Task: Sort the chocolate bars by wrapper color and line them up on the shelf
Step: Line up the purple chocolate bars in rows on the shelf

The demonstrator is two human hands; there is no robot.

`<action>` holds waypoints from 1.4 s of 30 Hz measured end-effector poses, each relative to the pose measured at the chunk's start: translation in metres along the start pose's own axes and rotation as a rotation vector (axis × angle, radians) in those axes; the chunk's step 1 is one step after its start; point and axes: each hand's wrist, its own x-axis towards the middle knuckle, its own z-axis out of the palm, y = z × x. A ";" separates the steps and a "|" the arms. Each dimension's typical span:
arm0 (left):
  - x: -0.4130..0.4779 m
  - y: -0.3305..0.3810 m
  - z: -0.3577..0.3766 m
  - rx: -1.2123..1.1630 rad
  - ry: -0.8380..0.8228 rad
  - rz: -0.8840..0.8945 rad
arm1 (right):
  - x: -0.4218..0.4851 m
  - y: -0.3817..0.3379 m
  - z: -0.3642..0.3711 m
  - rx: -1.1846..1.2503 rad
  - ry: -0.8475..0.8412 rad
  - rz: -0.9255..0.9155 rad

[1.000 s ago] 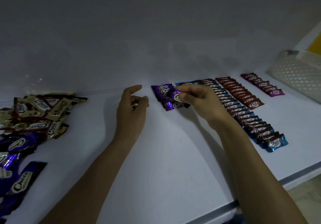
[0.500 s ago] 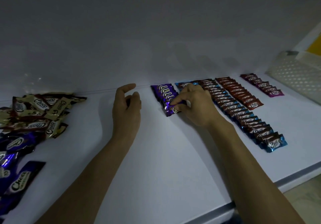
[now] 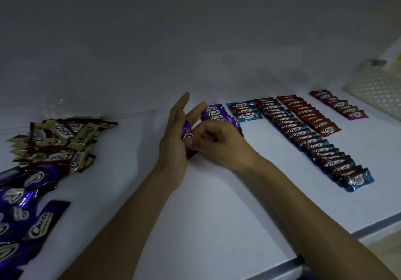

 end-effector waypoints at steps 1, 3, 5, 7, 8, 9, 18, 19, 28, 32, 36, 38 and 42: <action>0.001 -0.002 0.001 0.031 0.023 0.015 | 0.000 0.000 0.000 0.067 0.002 -0.001; 0.004 -0.004 0.003 0.056 0.112 0.024 | -0.001 -0.003 -0.003 0.255 0.027 0.018; 0.006 -0.006 0.003 0.072 0.197 0.015 | -0.001 -0.006 -0.012 0.322 0.119 0.050; 0.008 -0.007 0.003 0.087 0.223 0.009 | -0.001 -0.007 -0.025 0.277 0.241 0.079; 0.008 -0.007 0.002 0.087 0.226 0.002 | -0.001 -0.005 -0.034 0.244 0.280 0.095; 0.008 -0.007 0.002 0.092 0.225 -0.003 | -0.002 -0.003 -0.043 0.202 0.294 0.113; 0.005 -0.007 0.003 0.161 0.196 0.042 | -0.011 0.017 -0.082 -0.248 0.075 0.300; 0.005 -0.007 0.003 0.163 0.198 0.043 | -0.010 0.020 -0.083 -0.279 0.073 0.305; 0.000 -0.019 0.000 0.498 0.182 0.270 | -0.005 0.033 -0.077 -0.360 0.132 0.235; -0.001 -0.019 -0.001 0.619 0.213 0.310 | -0.004 0.035 -0.077 -0.382 0.144 0.189; 0.000 -0.018 0.000 0.618 0.246 0.260 | -0.002 0.035 -0.076 -0.406 0.159 0.155; 0.000 -0.018 0.001 0.631 0.256 0.247 | -0.002 0.035 -0.075 -0.423 0.173 0.155; -0.001 -0.020 -0.002 0.922 0.248 0.318 | -0.003 0.036 -0.076 -0.421 0.180 0.158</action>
